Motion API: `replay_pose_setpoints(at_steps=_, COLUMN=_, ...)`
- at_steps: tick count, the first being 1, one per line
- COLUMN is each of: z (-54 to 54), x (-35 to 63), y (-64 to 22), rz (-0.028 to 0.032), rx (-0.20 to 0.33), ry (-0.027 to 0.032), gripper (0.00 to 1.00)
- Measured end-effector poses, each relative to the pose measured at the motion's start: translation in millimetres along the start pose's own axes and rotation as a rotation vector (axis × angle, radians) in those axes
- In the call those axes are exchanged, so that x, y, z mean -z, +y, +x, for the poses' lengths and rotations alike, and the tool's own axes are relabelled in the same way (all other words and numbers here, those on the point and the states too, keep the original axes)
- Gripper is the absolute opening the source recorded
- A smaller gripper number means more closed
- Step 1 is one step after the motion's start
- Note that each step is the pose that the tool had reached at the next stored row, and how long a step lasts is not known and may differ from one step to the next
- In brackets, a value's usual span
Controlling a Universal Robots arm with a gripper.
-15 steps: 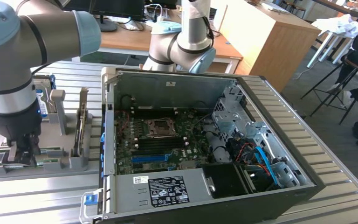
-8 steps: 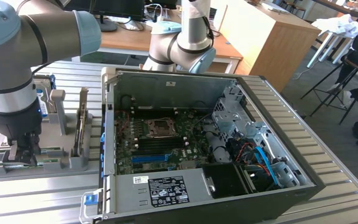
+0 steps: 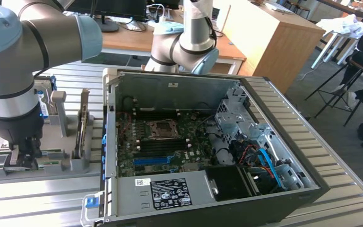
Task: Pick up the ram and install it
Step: 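Pick up the ram and move it above insertion slot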
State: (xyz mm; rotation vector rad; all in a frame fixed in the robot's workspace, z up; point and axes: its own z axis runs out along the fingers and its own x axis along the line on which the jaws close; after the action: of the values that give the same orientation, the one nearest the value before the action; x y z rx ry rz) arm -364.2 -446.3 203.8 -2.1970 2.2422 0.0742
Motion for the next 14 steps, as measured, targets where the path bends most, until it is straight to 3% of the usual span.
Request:
replay_pose_setpoints(at_steps=8, z=0.0, x=-0.1, y=0.0, rz=0.0001, rx=0.000, ry=-0.0001, gripper=0.37)
replay_pose_setpoints(at_steps=10, z=0.0, x=-0.1, y=0.0, rz=0.0001, rx=0.000, ry=-0.0001, gripper=0.36)
replay_pose_setpoints(at_steps=11, z=0.0, x=-0.1, y=0.0, rz=0.0001, rx=0.000, ry=-0.0001, gripper=0.29)
replay_pose_setpoints(at_steps=14, z=0.0, x=-0.1, y=0.0, rz=0.0001, rx=0.000, ry=-0.0001, gripper=0.29)
